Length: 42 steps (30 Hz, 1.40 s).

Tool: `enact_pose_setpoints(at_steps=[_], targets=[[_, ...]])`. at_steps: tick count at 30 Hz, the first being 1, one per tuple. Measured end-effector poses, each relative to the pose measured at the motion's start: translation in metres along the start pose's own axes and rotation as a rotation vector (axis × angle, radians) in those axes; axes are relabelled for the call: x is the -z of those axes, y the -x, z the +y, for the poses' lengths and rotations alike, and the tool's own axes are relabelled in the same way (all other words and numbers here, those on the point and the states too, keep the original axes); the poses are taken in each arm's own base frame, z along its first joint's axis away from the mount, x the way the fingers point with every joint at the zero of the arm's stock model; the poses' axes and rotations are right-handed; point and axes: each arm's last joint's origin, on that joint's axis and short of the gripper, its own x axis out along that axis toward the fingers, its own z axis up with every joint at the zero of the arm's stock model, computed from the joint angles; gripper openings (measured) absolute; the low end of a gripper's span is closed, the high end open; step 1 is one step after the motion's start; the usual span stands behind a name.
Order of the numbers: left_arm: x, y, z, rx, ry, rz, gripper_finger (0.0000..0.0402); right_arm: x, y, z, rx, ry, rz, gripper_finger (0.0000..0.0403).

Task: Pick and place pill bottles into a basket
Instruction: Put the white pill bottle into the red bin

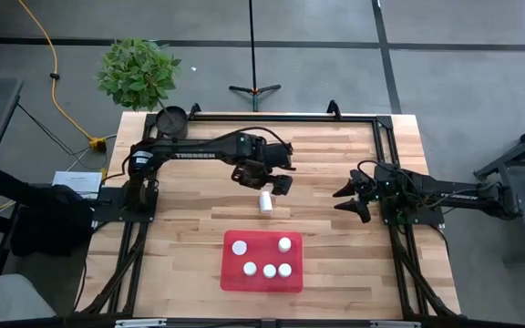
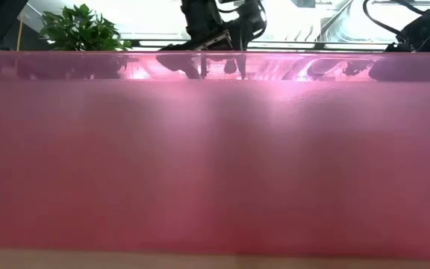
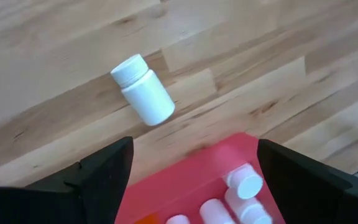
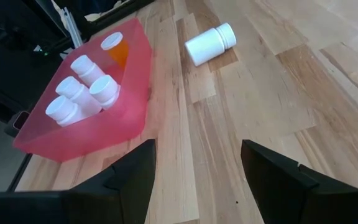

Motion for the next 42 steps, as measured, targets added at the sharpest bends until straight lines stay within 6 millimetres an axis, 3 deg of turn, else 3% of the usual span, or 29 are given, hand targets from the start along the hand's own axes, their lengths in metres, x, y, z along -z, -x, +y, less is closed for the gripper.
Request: enact_pose_setpoints(at_steps=[8,15,25,42], targets=[[-0.001,-0.006,0.0,-0.018,0.092,0.0,0.0374,0.0,0.0,0.0,0.001,0.003,-0.001,0.0226],[0.002,-0.022,0.008,-0.141,0.18,0.072,0.0374,0.0,0.0,0.0,0.002,0.004,-0.001,0.0226],[-0.003,-0.035,0.0,-0.089,0.234,0.05,0.0374,0.0,0.0,0.0,0.004,0.009,-0.004,0.0226],[-0.004,-0.086,-0.006,-0.129,0.277,0.09,0.0374,-0.001,0.0,0.0,0.0,0.01,-0.009,0.0226]])
